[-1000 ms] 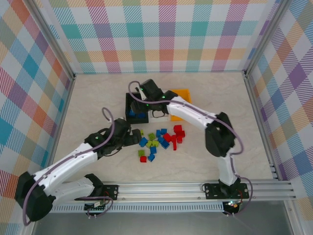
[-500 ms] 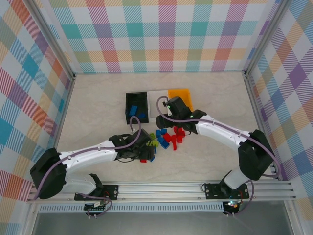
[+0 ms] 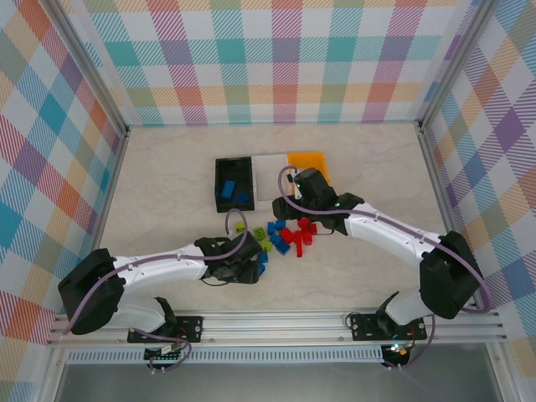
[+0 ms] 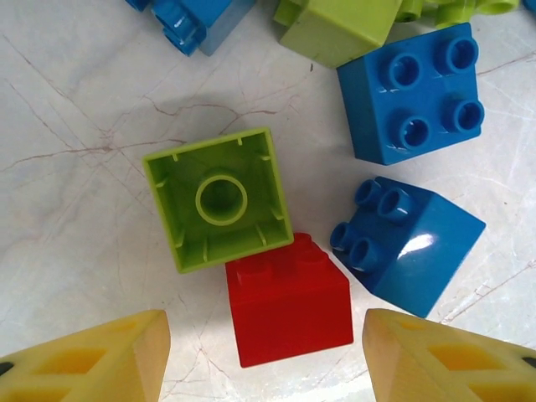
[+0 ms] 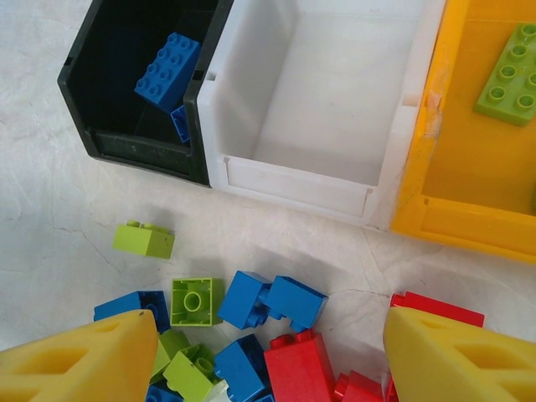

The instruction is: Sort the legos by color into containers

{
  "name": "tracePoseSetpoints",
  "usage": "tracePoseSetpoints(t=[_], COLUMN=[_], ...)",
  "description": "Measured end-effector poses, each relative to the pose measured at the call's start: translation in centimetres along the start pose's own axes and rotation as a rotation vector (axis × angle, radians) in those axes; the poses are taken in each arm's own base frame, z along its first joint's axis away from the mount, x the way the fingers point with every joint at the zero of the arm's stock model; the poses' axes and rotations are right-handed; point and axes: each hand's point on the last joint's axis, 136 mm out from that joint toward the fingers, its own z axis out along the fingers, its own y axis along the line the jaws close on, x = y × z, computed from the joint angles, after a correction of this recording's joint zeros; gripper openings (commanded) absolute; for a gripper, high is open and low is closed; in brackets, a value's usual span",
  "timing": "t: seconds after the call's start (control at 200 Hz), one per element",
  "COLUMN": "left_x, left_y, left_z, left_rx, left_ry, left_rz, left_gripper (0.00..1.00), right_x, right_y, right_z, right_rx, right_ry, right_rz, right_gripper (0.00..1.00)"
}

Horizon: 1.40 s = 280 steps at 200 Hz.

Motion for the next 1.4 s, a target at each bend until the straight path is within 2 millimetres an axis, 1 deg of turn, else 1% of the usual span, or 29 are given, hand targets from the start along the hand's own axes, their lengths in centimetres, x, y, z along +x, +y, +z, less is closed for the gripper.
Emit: tracePoseSetpoints(t=[0.2,0.27,0.415,0.485,0.57,0.625,0.69,0.765,0.82,0.93,1.045,1.125,1.19,1.255,1.295,1.4], left_x=[0.4,0.5,0.1,-0.2,-0.5,-0.7,-0.7,-0.9,-1.2,-2.3,-4.4,-6.8,-9.6,-13.1,-15.4,-20.8], left_y=[0.8,1.1,1.0,0.8,0.6,0.5,0.5,0.5,0.3,-0.6,-2.3,-4.0,-5.4,-6.7,-7.3,-7.8], left_z=[1.5,2.0,2.0,2.0,1.9,1.8,1.5,0.7,-0.2,-2.5,-4.7,-5.9,-6.5,-6.4,-6.2,-4.9], left_rx=[-0.062,-0.088,-0.111,-0.106,-0.104,-0.101,-0.102,-0.095,-0.081,-0.039,0.002,0.027,0.032,0.034,0.028,-0.013], left_ry=[0.026,0.035,0.037,0.026,0.014,0.011,0.009,-0.003,-0.016,-0.055,-0.111,-0.147,-0.181,-0.219,-0.247,-0.299], left_rz=[0.013,0.022,0.046,0.05,0.049,0.049,0.049,0.044,0.041,0.035,0.032,0.031,0.034,0.024,0.015,-0.003], left_gripper=[0.6,0.55,0.46,0.42,0.39,0.35,0.32,0.3,0.29,0.29,0.29,0.27,0.26,0.25,0.25,0.24], right_x=[0.0,-0.3,-0.5,-0.4,-0.1,0.0,0.0,0.0,0.0,0.3,0.5,0.7,0.9,1.2,1.3,1.9], right_y=[-0.6,-0.7,-0.8,-1.0,-1.3,-1.4,-1.4,-1.4,-1.6,-2.0,-2.8,-3.5,-4.1,-4.7,-4.9,-5.5], right_z=[-0.7,-1.1,-1.4,-1.4,-1.3,-1.2,-1.2,-1.2,-1.2,-1.1,-1.6,-2.2,-2.7,-3.2,-3.5,-4.0], right_rx=[0.003,0.003,0.001,0.005,0.012,0.013,0.012,0.012,0.013,0.02,0.032,0.042,0.053,0.063,0.069,0.083], right_ry=[-0.014,-0.024,-0.036,-0.033,-0.026,-0.024,-0.024,-0.023,-0.025,-0.023,-0.034,-0.047,-0.059,-0.069,-0.074,-0.081], right_rz=[0.012,0.016,0.019,0.022,0.026,0.026,0.027,0.028,0.031,0.047,0.066,0.08,0.101,0.115,0.119,0.126], right_gripper=[0.72,0.72,0.72,0.72,0.72,0.72,0.72,0.72,0.72,0.72,0.72,0.72,0.72,0.72,0.72,0.72])
